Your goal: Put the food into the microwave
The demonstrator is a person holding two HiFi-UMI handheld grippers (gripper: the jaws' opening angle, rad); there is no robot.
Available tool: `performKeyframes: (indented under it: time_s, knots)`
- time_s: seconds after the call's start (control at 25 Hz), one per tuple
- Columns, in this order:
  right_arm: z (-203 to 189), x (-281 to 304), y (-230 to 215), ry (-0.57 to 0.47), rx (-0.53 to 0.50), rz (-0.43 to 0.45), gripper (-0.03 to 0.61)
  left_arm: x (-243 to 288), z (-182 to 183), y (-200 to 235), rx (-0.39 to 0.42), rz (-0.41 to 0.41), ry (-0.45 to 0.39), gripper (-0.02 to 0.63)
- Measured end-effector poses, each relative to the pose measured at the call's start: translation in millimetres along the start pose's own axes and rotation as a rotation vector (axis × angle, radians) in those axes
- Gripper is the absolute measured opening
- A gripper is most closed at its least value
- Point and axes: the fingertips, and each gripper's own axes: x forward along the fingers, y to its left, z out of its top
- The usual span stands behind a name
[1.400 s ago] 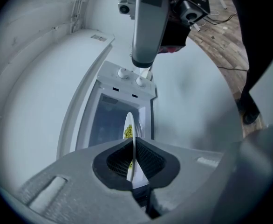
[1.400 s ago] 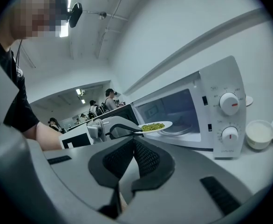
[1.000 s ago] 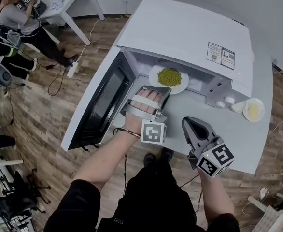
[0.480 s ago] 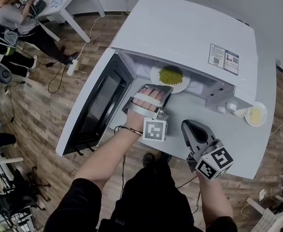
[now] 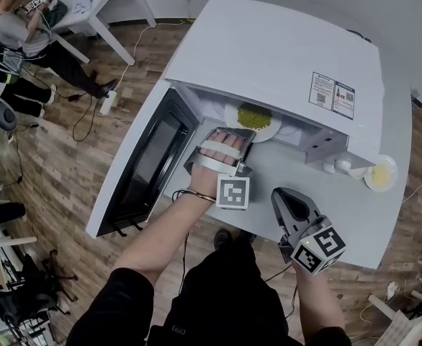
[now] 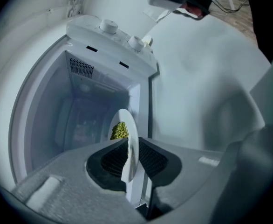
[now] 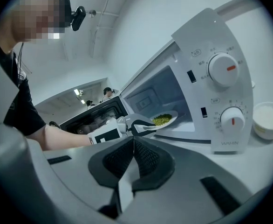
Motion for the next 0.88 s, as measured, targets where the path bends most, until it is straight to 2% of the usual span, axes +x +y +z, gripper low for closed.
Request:
performKeyframes:
  time_s: [0.08, 0.2, 0.4, 0.48, 0.56, 0.64, 0.88]
  knots:
    - [1, 1, 0, -0.004, 0.004, 0.001, 0.014, -5, -2, 1, 0.022, 0.025, 0.006, 0.072]
    - [1, 1, 1, -0.003, 0.016, -0.004, 0.014, -9, -5, 1, 0.042, 0.042, 0.010, 0.077]
    - [-2, 2, 1, 0.015, 0.012, -0.002, 0.014, 8, -5, -3, 0.037, -0.047, -0.003, 0.077]
    - [-3, 3, 1, 0.016, 0.012, 0.003, 0.014, 17, -8, 18, 0.037, 0.011, 0.017, 0.077]
    - [-3, 3, 1, 0.016, 0.014, 0.006, 0.014, 19, -10, 32, 0.019, 0.052, 0.031, 0.127]
    - [-3, 4, 2, 0.016, 0.016, 0.007, 0.014, 14, -8, 35, 0.006, 0.060, 0.029, 0.181]
    - [0, 6, 7, 0.015, 0.012, 0.015, 0.014, -8, -3, 20, -0.008, 0.049, -0.002, 0.186]
